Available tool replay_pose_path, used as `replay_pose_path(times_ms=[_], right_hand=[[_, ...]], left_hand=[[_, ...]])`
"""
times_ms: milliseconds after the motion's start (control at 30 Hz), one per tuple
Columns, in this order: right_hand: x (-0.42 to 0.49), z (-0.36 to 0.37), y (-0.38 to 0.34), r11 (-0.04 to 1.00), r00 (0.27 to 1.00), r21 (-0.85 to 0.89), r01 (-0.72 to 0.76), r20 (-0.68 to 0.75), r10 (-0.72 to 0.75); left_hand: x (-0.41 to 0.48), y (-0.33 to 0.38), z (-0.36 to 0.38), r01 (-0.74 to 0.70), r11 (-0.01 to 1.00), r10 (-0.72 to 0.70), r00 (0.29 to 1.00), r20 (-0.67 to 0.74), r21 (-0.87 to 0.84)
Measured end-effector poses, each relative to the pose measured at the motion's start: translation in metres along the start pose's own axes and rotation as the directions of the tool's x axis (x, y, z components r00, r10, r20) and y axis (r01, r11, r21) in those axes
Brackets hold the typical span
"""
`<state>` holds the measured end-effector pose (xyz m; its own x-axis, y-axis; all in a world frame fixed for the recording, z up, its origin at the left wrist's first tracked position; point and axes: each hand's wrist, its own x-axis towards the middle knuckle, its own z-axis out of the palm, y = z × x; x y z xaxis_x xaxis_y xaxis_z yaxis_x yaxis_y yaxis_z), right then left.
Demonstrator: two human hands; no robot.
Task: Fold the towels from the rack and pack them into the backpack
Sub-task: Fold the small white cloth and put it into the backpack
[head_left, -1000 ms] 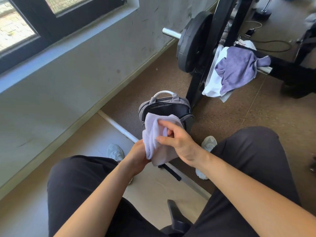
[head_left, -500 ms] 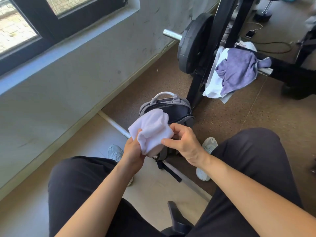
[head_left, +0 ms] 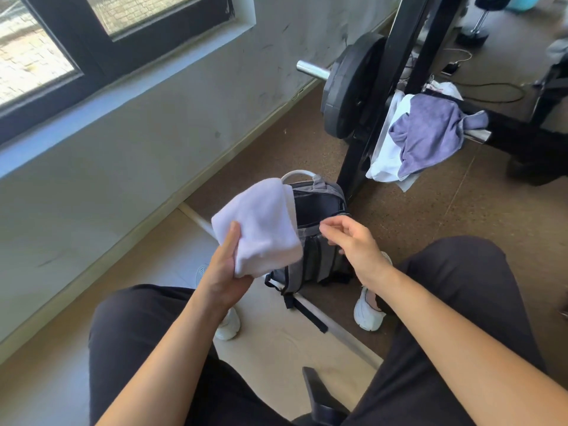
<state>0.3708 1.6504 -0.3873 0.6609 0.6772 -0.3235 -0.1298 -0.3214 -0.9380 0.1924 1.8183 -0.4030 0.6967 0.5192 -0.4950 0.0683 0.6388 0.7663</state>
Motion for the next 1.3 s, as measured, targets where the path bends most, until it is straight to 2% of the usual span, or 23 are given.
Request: replay_pose_path(times_ms=[100, 200, 233, 300, 367, 433, 500, 567, 667, 800, 967, 1100, 1200, 1300], right_hand=[[0.004, 0.004, -0.002, 0.992, 0.995, 0.119, -0.033, 0.093, 0.022], [0.007, 0.008, 0.004, 0.946, 0.946, 0.304, -0.114, 0.325, 0.010], [0.005, 0.011, 0.003, 0.892, 0.917, 0.403, -0.204, 0.397, 0.030], [0.003, 0.017, 0.003, 0.814, 0.872, 0.482, -0.323, 0.486, 0.059], [0.004, 0.020, 0.007, 0.821, 0.847, 0.463, -0.334, 0.529, 0.046], [0.005, 0.020, 0.011, 0.868, 0.852, 0.394, -0.303, 0.521, 0.060], [0.004, 0.020, 0.014, 0.934, 0.895, 0.264, -0.242, 0.433, 0.110], [0.002, 0.020, 0.016, 0.965, 0.924, 0.162, -0.205, 0.358, 0.136], [0.002, 0.016, 0.016, 0.970, 0.943, 0.136, -0.203, 0.293, 0.156], [0.006, 0.010, 0.009, 0.926, 0.938, 0.282, -0.252, 0.306, 0.162], [0.002, 0.003, -0.001, 0.866, 0.897, 0.419, -0.273, 0.435, 0.073], [0.001, -0.005, -0.006, 0.828, 0.879, 0.488, -0.276, 0.477, 0.012], [-0.001, -0.006, -0.004, 0.814, 0.879, 0.516, -0.266, 0.477, -0.016], [-0.003, -0.007, -0.004, 0.867, 0.895, 0.458, -0.194, 0.444, -0.034]], left_hand=[[-0.010, -0.003, 0.004, 0.045, 0.999, -0.046, 0.995, 0.088, 0.008], [-0.010, -0.008, 0.006, 0.030, 0.998, -0.039, 0.987, 0.157, 0.058], [-0.009, -0.010, 0.007, -0.007, 0.993, -0.010, 0.989, 0.147, 0.114], [-0.003, -0.015, 0.009, -0.051, 0.978, 0.033, 0.996, 0.089, 0.202], [0.002, -0.019, 0.008, -0.109, 0.960, 0.111, 0.994, 0.007, 0.257], [0.005, -0.021, 0.006, -0.172, 0.934, 0.189, 0.982, -0.025, 0.314], [0.005, -0.022, 0.005, -0.202, 0.897, 0.229, 0.973, -0.021, 0.394], [0.003, -0.021, 0.005, -0.201, 0.851, 0.221, 0.975, 0.017, 0.485], [0.002, -0.020, 0.000, -0.218, 0.804, 0.193, 0.976, 0.105, 0.553], [0.002, -0.012, -0.001, -0.161, 0.897, 0.136, 0.987, 0.090, 0.411], [0.004, -0.007, 0.000, -0.060, 0.978, 0.020, 0.981, 0.193, 0.202], [-0.005, -0.002, 0.010, -0.080, 0.996, 0.071, 0.976, 0.207, 0.035], [-0.006, -0.002, 0.010, -0.036, 0.999, 0.030, 0.985, 0.171, 0.030], [-0.008, 0.004, 0.008, 0.033, 0.999, -0.036, 0.980, 0.193, 0.020]])
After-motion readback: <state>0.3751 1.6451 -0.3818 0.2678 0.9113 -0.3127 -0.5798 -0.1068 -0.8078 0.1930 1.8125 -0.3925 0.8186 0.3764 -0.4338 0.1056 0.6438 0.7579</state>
